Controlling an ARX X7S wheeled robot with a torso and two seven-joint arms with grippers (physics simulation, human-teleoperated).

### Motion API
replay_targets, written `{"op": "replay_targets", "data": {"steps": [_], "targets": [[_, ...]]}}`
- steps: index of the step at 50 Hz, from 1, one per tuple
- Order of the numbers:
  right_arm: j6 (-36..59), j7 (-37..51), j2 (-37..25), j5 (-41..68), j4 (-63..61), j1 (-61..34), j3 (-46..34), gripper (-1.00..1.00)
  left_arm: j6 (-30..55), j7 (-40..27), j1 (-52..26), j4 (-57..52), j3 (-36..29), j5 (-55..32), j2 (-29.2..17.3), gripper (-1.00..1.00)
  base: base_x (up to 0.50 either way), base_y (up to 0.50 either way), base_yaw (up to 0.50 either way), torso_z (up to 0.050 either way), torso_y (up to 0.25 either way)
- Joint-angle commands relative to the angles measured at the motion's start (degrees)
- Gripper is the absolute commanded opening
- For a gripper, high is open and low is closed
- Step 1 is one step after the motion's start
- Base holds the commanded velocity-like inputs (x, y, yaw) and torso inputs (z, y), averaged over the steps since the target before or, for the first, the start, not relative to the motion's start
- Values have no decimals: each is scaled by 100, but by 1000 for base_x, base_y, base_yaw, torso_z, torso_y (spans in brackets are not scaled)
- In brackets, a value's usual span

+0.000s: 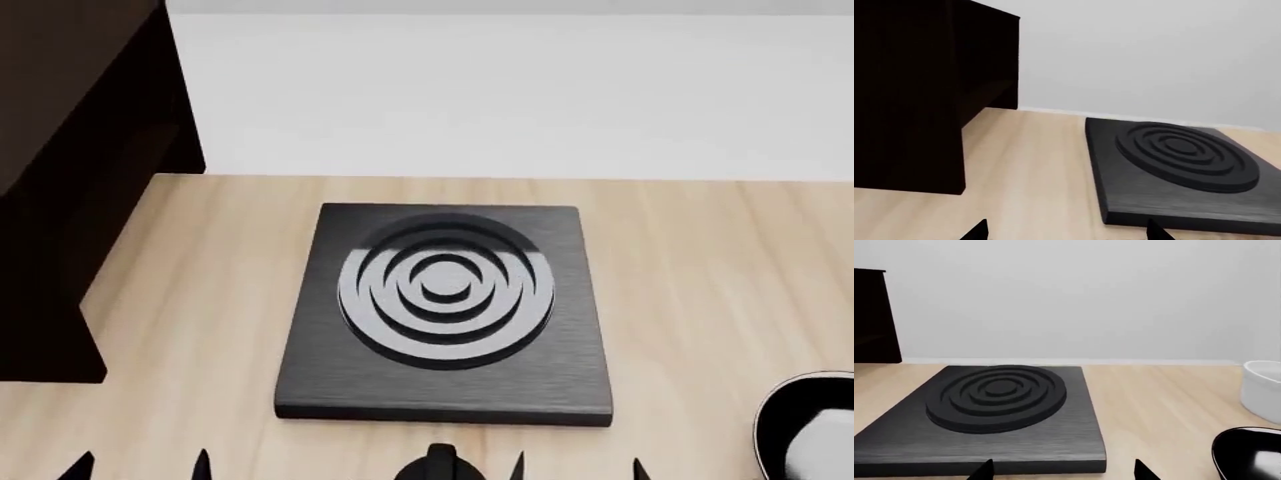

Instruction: Put the frying pan on the cabinet shelf.

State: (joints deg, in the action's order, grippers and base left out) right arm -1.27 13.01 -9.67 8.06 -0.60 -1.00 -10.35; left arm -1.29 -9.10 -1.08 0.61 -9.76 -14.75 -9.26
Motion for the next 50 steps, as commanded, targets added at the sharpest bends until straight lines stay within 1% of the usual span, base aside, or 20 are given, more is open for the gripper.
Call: {"op": "replay_targets", "data": {"steps": [1, 5, 9, 13, 14, 16, 18, 20, 23, 24, 26, 29, 33, 37, 40, 42, 44, 46, 48, 50], "targets": [[-3, 43, -48, 37, -25, 14, -20, 100, 9, -7, 11, -36, -61, -48, -36, 100, 500, 82, 0, 0, 0], [99, 56, -64, 33, -93, 30, -68, 100, -16, -2, -9, 16, -73, -64, -40, 100, 443, 77, 0, 0, 0], [368, 81, -53, 182, -165, 10, -36, 100, -12, 73, -50, 101, -46, -206, -53, 100, 29, 10, 0, 0, 0], [814, 272, -103, 293, -640, 47, 90, 100, 449, 36, -15, -204, -27, -508, -88, 100, 0, 0, 0, 0, 0], [966, 302, -143, 309, -816, 46, 87, 100, 575, -62, -12, -399, -93, -390, -150, 100, 0, 0, 0, 0, 0], [1334, 415, -221, 270, -1169, 12, 90, 100, 1084, -75, -28, -921, 40, -984, -138, 100, 0, 0, 0, 0, 0], [1900, 480, -310, 371, -1683, -57, 103, 100, 1501, -319, -154, -1280, -121, -745, -294, 100, 0, 0, 0, 0, 0], [2868, 603, -481, 217, -2147, -237, -115, 100, 1982, -493, -210, -1692, 99, -1241, -272, 100, 0, 0, 0, 0, 0], [3348, 680, -450, 518, -2788, -290, 101, 100, 2509, -719, -299, -2204, -23, -1177, -506, 100, 0, 0, 0, 0, 0], [3740, 742, -513, 530, -3063, -361, 67, 100, 2797, -863, -317, -2535, -38, -1222, -585, 100, 0, 0, 0, 0, 0], [4157, 806, -551, 625, -3370, -458, 126, 100, 2892, -865, -317, -2668, 10, -1339, -625, 100, 0, 0, 0, 0, 0], [4931, 907, -592, 912, -4026, -601, 351, 100, 3359, -1072, -385, -3154, 146, -1645, -732, 100, 0, 0, 0, 0, 0], [5619, 993, -701, 1144, -4653, -780, 574, 100, 3793, -1278, -459, -3629, 181, -1779, -921, 100, 0, 0, 0, 0, 0], [6453, 1079, -810, 1420, -5190, -966, 919, 100, 4178, -1467, -534, -4034, 387, -2111, -1032, 100, 0, 0, 0, 0, 0], [6829, 1031, -859, 1615, -5319, -940, 1179, 100, 4455, -1619, -636, -4262, 451, -2243, -1125, 100, 0, 0, 0, 0, 0], [7196, 1006, -797, 1845, -5535, -979, 1592, 100, 4518, -1677, -652, -4366, 536, -2324, -1153, 100, 0, 0, 0, 0, 0], [8021, 1110, -770, 2078, -5873, -1229, 2007, 100, 4580, -1717, -674, -4368, 591, -2384, -1169, 100, 0, 0, 0, 0, 0], [8290, 1537, -830, 2725, -5934, -1316, 2539, 100, 4748, -1760, -708, -4295, 591, -2474, -1184, 100, 0, 0, 0, 0, 0], [8963, 1962, -872, 3598, -5932, -1525, 3169, 100, 4731, -1766, -709, -4302, 615, -2501, -1169, 100, 0, 0, 0, 0, 0], [8953, 1931, -999, 3907, -5905, -1325, 3456, 100, 4775, -1758, -714, -4272, 637, -2580, -1165, 100, 0, 0, 0, 0, 0]]}}
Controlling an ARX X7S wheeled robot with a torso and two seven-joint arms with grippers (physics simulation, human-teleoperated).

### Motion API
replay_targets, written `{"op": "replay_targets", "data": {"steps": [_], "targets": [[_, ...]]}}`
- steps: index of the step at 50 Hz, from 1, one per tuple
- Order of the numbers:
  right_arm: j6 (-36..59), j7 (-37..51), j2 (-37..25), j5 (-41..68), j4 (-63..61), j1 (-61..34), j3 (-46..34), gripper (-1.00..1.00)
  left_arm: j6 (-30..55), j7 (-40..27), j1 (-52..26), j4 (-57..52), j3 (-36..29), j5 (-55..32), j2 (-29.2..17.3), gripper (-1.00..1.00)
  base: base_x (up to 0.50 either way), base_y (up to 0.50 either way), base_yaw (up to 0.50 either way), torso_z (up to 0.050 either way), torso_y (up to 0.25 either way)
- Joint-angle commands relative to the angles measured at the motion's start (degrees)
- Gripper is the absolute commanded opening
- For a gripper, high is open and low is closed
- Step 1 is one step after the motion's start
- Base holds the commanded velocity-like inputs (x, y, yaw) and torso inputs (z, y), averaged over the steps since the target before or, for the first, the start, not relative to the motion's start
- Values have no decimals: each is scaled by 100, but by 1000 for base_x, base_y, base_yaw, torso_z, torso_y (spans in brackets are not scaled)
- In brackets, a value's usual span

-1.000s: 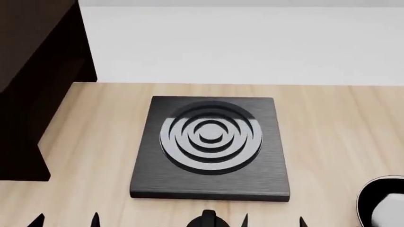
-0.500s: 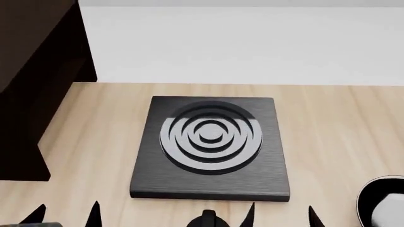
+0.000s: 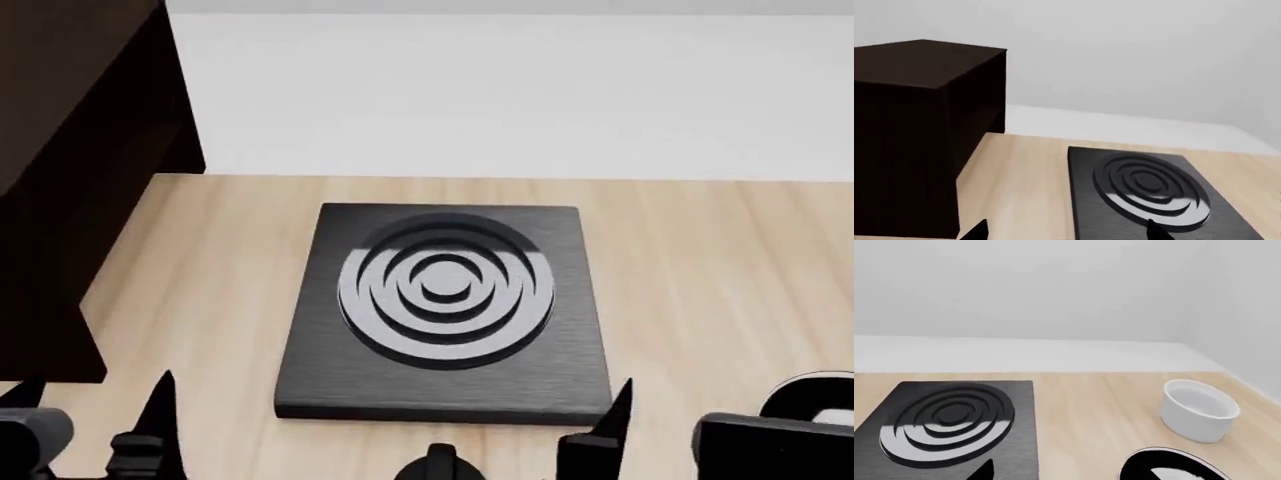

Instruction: Put the frying pan on the cabinet shelf.

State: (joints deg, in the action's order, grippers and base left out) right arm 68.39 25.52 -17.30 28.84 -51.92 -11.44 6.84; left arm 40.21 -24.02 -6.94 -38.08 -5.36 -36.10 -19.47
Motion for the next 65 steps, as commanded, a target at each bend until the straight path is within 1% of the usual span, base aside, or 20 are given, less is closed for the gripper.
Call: {"op": "replay_targets", "data": {"steps": [1, 7, 10, 11, 12, 13, 14, 16, 20, 24, 29, 35, 39, 40, 44, 49, 54, 56, 60, 65], "targets": [[1956, 651, -210, 1908, -735, -189, 1962, 100, 639, -277, -135, -418, 224, -481, -145, 100, 0, 0, 0, 0, 0], [1664, 627, -550, 1734, -518, 483, 2267, 100, 617, -215, -112, -347, 127, -436, -184, 100, 0, 0, 0, 0, 0], [1650, 586, -534, 1789, -413, 680, 2479, 100, 638, -213, -117, -324, 46, -415, -178, 100, 0, 0, 0, 0, 0], [1825, 597, -331, 1932, -331, 666, 2838, 100, 639, -201, -123, -311, -5, -394, -176, 100, 0, 0, 0, 0, 0], [1804, 571, -441, 1927, -341, 712, 2738, 100, 660, -212, -136, -323, -20, -402, -175, 100, 0, 0, 0, 0, 0], [2032, 682, -379, 1990, -284, 667, 2848, 100, 644, -206, -128, -318, -29, -402, -165, 100, 0, 0, 0, 0, 0], [1764, 541, -342, 1998, -258, 755, 2914, 100, 633, -203, -126, -318, -37, -404, -155, 100, 0, 0, 0, 0, 0], [1623, 585, -488, 1827, -177, 945, 2737, 100, 613, -201, -125, -318, -101, -370, -138, 100, 0, 0, 0, 0, 0], [1121, 494, -535, 1537, 115, 1282, 2518, 100, 542, -153, -110, -264, -231, -271, -135, 100, 0, 0, 0, 0, 0], [791, 414, -413, 1425, 326, 1494, 2577, 100, 512, -159, -107, -262, -242, -243, -149, 100, 0, 0, 0, 0, 0], [217, 171, -396, 1121, 806, 1829, 2330, 100, 545, -193, -124, -295, -240, -271, -162, 100, 0, 0, 0, 0, 0], [-206, 2, -366, 903, 1234, 2012, 2201, 100, 486, -168, -104, -245, -263, -245, -172, 100, 0, 0, 0, 0, 0], [-551, -117, -368, 651, 1639, 2093, 1916, 100, 450, -151, -88, -208, -284, -231, -174, 100, 0, 0, 0, 0, 0], [-482, -89, -471, 557, 1700, 2106, 1753, 100, 427, -139, -79, -192, -290, -218, -177, 100, 0, 0, 0, 0, 0], [-738, -178, -537, 348, 2043, 2096, 1487, 100, 364, -111, -60, -125, -297, -193, -179, 100, 0, 0, 0, 0, 0], [-813, -228, -521, 422, 2093, 2195, 1765, 100, 359, -112, -50, -104, -390, -167, -155, 100, 0, 0, 0, 0, 0], [-962, -311, -551, 348, 2323, 2246, 1741, 100, 301, -73, -46, -12, -508, -92, -132, 100, 0, 0, 0, 0, 0], [-944, -326, -554, 391, 2384, 2209, 1810, 100, 294, -99, -58, -34, -563, -29, -134, 100, 0, 0, 0, 0, 0], [-707, -362, -753, 399, 2633, 1935, 1622, 100, 259, -66, -60, 35, -698, 59, -128, 100, 0, 0, 0, 0, 0], [-516, -400, -932, 404, 2891, 1689, 1490, 100, 313, -117, -90, 13, -617, -14, -145, 100, 0, 0, 0, 0, 0]]}}
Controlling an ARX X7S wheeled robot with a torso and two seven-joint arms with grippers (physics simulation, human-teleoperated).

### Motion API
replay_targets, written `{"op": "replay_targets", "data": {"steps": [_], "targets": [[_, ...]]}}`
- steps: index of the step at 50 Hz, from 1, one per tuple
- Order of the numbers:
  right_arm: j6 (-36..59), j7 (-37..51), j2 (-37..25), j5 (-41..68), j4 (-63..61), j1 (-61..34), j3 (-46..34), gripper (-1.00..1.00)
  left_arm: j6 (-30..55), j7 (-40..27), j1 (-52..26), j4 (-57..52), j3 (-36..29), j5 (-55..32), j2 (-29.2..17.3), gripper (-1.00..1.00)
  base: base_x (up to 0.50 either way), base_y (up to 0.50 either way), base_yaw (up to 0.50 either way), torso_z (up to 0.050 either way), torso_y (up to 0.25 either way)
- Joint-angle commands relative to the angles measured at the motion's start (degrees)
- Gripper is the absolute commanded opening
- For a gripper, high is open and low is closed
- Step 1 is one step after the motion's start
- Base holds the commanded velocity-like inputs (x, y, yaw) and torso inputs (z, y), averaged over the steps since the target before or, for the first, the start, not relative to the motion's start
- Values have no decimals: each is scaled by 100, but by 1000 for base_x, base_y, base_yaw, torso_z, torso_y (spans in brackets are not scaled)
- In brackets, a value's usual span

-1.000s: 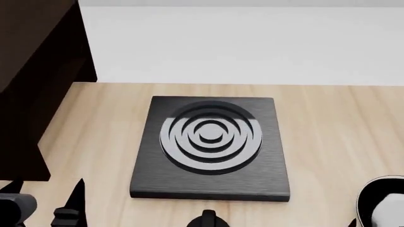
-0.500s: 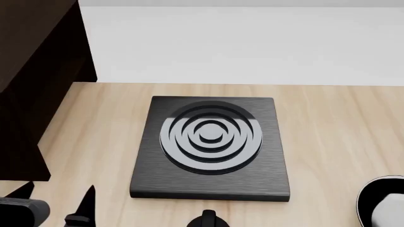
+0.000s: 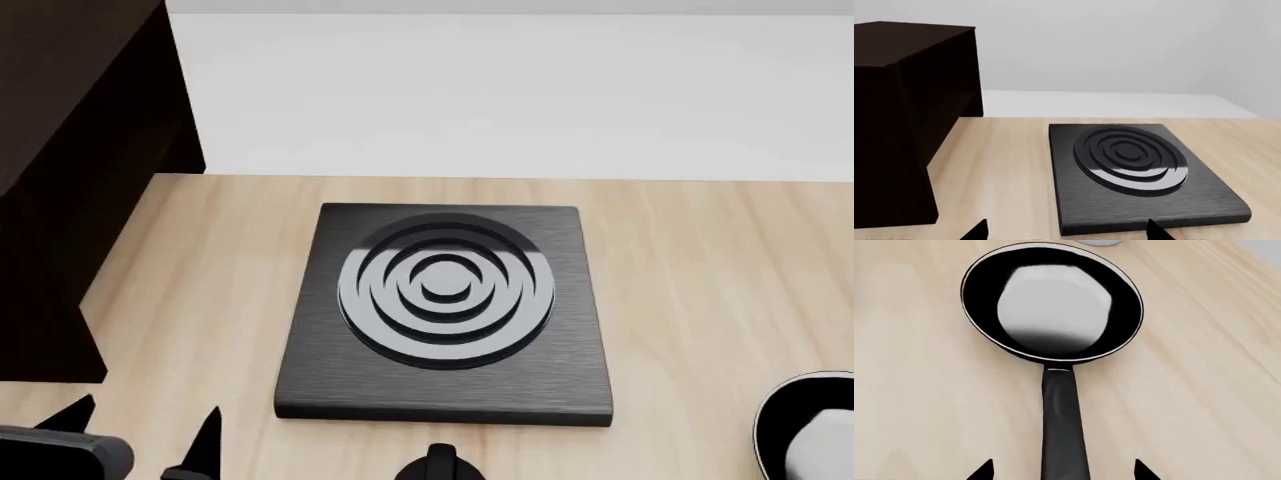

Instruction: Put the frying pan on the cabinet shelf.

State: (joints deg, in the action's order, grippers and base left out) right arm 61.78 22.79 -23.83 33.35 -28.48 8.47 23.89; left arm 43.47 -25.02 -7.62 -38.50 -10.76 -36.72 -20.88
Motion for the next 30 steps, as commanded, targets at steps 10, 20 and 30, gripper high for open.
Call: {"op": "replay_targets", "data": {"steps": [10, 20, 30], "targets": [[438, -326, -542, 70, 1111, -678, -301, 100, -116, 8, 15, 145, -106, 95, -15, 100, 0, 0, 0, 0, 0], [404, -471, -614, 33, 1629, -902, -495, 100, -150, 0, 32, 190, -129, 99, -21, 100, 0, 0, 0, 0, 0], [300, -607, -596, 43, 1914, -982, -592, 100, -163, -15, 29, 226, -164, 102, -20, 100, 0, 0, 0, 0, 0]]}}
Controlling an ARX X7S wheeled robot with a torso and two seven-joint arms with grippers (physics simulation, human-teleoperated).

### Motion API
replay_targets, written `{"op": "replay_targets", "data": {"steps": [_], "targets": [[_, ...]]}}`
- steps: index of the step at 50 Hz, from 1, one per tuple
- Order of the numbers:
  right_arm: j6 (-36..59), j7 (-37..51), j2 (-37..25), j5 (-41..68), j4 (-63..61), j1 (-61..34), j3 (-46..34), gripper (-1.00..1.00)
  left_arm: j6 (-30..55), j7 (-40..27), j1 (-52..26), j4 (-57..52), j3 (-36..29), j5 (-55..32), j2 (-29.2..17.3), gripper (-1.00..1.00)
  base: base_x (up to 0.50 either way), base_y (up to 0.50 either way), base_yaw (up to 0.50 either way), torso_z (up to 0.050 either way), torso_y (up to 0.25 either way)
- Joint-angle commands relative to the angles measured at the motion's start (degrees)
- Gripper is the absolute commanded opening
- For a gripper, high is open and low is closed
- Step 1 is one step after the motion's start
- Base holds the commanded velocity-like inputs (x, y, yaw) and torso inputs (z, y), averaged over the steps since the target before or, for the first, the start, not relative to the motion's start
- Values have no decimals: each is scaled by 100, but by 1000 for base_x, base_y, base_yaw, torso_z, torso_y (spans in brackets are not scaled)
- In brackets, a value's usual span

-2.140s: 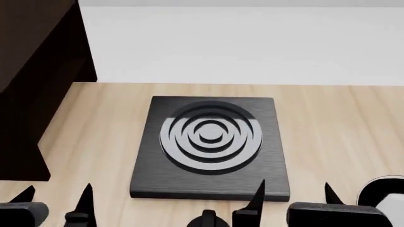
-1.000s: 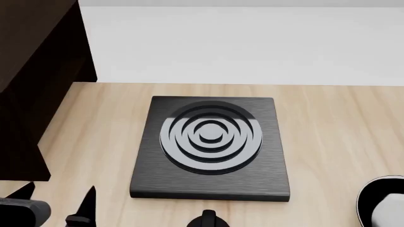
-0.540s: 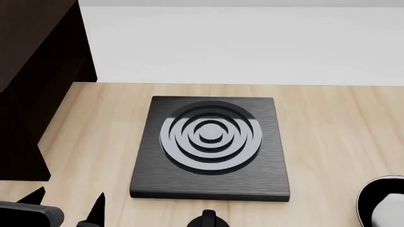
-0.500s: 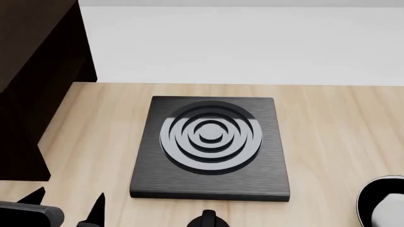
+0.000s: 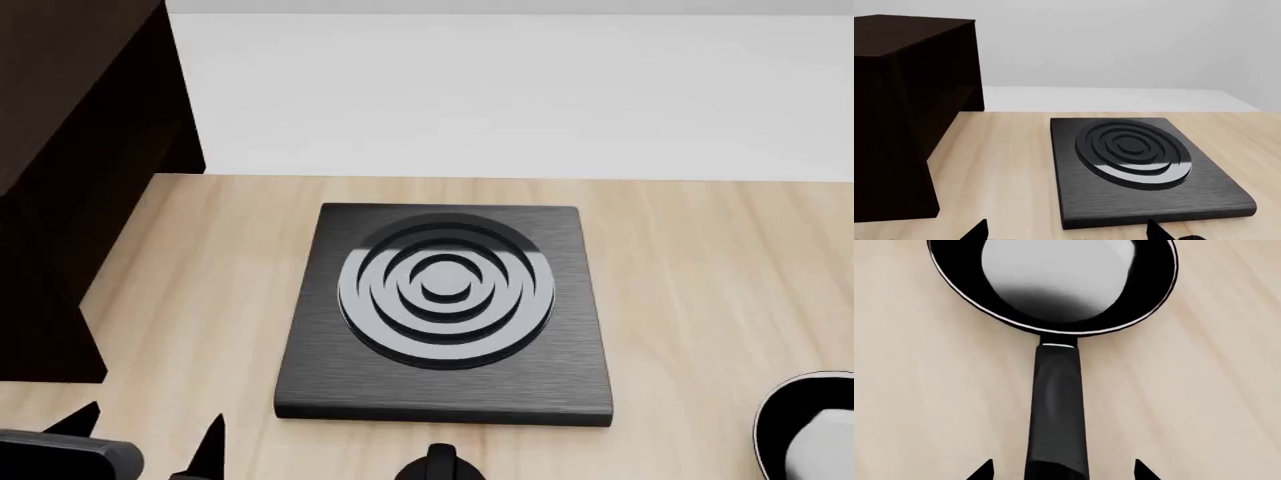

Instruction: Put the frying pan on the cabinet shelf.

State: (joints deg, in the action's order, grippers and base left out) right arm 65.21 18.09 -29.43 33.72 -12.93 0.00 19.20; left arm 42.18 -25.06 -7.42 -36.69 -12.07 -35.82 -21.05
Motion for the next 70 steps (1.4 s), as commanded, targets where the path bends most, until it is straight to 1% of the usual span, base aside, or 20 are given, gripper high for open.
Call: {"op": "replay_targets", "data": {"steps": [1, 5, 6, 8, 21, 29, 38, 45, 49, 51, 53, 59, 67, 69, 70], "targets": [[-52, -148, -32, 14, 351, -118, -120, 100, -29, -11, 7, 43, -35, 7, -6, 100, 0, 0, 0, 0, 0], [-54, -174, -28, 37, 317, -64, -131, 100, -70, 6, 13, 81, -62, 30, -5, 100, 0, 0, 0, 0, 0], [-33, -182, -31, 59, 284, -50, -122, -100, -89, 14, 19, 94, -70, 41, -6, 100, 0, 0, 0, 0, 0], [-19, -205, -108, 24, 209, -18, -234, -100, -53, -10, 10, 60, -62, 12, -10, 100, 0, 0, 0, 0, 0], [154, 21, -194, 58, -421, 6, -189, -100, -110, -19, 12, 92, -82, 26, -23, 100, 0, 0, 0, 0, 0], [772, 296, -389, 273, -1286, -144, -123, -100, -92, -54, 0, 110, -56, -29, -9, 100, 0, 0, 0, 0, 0], [1395, 490, -506, 529, -1835, -404, -39, -100, -202, -19, 15, 239, -27, -15, -12, 100, 0, 0, 0, 0, 2], [1919, 653, -531, 798, -2257, -833, -66, -100, -253, -6, 28, 309, -22, -17, -12, 100, 0, 0, 0, 0, 2], [2277, 794, -544, 985, -2473, -1279, -156, -100, -244, 3, 25, 328, -9, -62, -9, 100, 0, 0, 0, 0, 3], [2214, 823, -605, 1003, -2556, -1492, -337, -100, -268, 21, 33, 355, -19, -56, -11, 100, 0, 0, 0, 0, 0], [2251, 843, -764, 968, -2511, -1771, -892, -100, -194, -11, -8, 304, 17, -142, -8, 100, 0, 0, 0, 0, 0], [1856, 863, -614, 789, -2192, -2472, -1665, -100, -36, -108, -96, 160, 51, -279, -10, 100, 0, 0, 0, 0, 2], [1687, 881, -378, 673, -1914, -3188, -2309, -100, -22, -121, -100, 119, 54, -326, -30, 100, 0, 0, 0, 0, 3], [1597, 749, -350, 700, -1874, -3370, -2529, -100, -28, -183, -115, 121, 120, -335, -19, 100, 0, 0, 0, 0, 0], [1620, 709, -321, 734, -1892, -3485, -2621, -100, 78, -212, -163, 167, 208, -523, 31, 100, 0, 0, 0, 0, 0]]}}
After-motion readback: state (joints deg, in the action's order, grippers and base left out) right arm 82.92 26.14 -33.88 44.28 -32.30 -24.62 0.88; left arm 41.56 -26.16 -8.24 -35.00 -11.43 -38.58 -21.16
